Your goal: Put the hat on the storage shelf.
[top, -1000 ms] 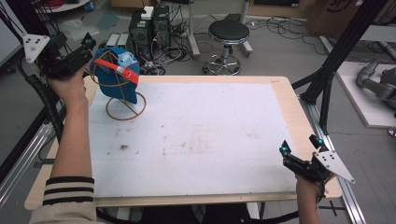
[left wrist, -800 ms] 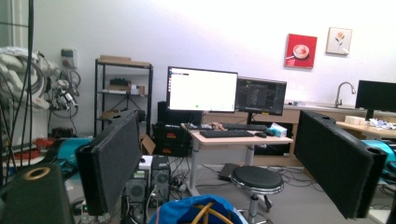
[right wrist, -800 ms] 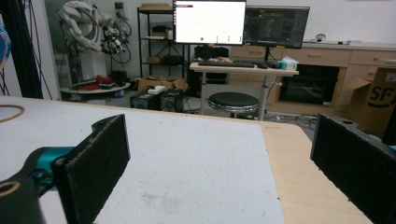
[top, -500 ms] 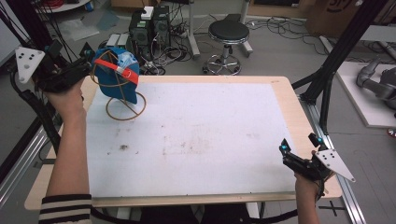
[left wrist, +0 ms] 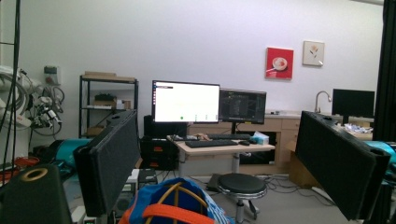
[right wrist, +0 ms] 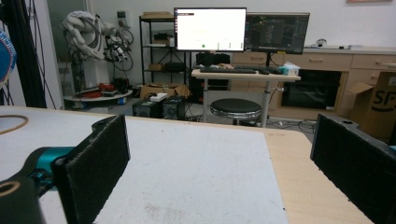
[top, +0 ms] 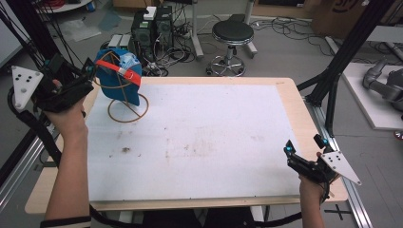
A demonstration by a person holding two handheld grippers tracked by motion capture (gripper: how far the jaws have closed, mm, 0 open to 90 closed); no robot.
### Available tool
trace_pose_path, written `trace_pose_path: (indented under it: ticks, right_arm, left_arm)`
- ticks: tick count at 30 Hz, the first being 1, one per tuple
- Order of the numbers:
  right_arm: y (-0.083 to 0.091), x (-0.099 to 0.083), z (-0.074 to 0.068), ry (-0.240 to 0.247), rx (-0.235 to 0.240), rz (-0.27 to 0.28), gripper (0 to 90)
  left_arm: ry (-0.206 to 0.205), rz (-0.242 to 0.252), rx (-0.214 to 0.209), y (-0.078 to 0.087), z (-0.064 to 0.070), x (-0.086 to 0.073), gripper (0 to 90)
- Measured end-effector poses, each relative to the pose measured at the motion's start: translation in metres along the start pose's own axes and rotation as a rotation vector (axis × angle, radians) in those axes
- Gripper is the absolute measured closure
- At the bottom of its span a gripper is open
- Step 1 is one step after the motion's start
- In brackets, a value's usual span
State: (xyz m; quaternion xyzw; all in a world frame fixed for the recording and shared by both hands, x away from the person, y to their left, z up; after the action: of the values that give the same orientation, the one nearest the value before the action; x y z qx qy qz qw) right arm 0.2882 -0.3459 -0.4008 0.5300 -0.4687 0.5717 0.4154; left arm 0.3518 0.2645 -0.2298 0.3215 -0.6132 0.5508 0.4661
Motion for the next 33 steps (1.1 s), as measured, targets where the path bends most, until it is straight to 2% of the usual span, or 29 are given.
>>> trace_pose_path:
  ticks: [4,15,20,25,30,33]
  right_arm:
    - [-0.001,0.000,-0.001,-0.001,0.001,0.002,4.3]
    - [-0.005,0.002,-0.006,-0.003,0.011,0.012,4.3]
    - [-0.006,0.003,-0.008,-0.002,0.014,0.018,4.3]
    - [-0.007,0.006,-0.009,-0.018,0.016,0.031,4.3]
    - [-0.007,0.008,-0.008,-0.038,0.010,0.044,4.3]
    - [-0.007,0.010,-0.008,-0.045,0.009,0.053,4.3]
  left_arm:
    - [-0.010,-0.003,-0.010,0.011,0.003,0.001,14.3]
    - [-0.031,-0.021,-0.002,0.044,0.001,-0.003,14.4]
    - [-0.034,-0.043,0.014,0.060,-0.002,-0.015,14.4]
    - [-0.010,-0.063,0.030,0.072,-0.006,-0.029,14.4]
    - [-0.028,-0.104,0.034,0.078,-0.004,-0.045,14.4]
    - [-0.048,-0.107,0.035,0.082,-0.003,-0.050,14.4]
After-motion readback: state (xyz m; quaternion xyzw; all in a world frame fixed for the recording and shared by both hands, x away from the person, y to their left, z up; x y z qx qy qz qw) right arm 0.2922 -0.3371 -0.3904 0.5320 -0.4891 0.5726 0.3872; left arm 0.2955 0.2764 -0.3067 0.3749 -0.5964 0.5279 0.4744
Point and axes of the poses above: each handheld gripper's, and its own axes: y roughly backward along the jaws, x roughly out of its top, z roughly to its right, the point moved 4 cm from there along -y, roughly forward along the jaws, and after that the axes turned 4 degrees about z, right-handed, at the moved point
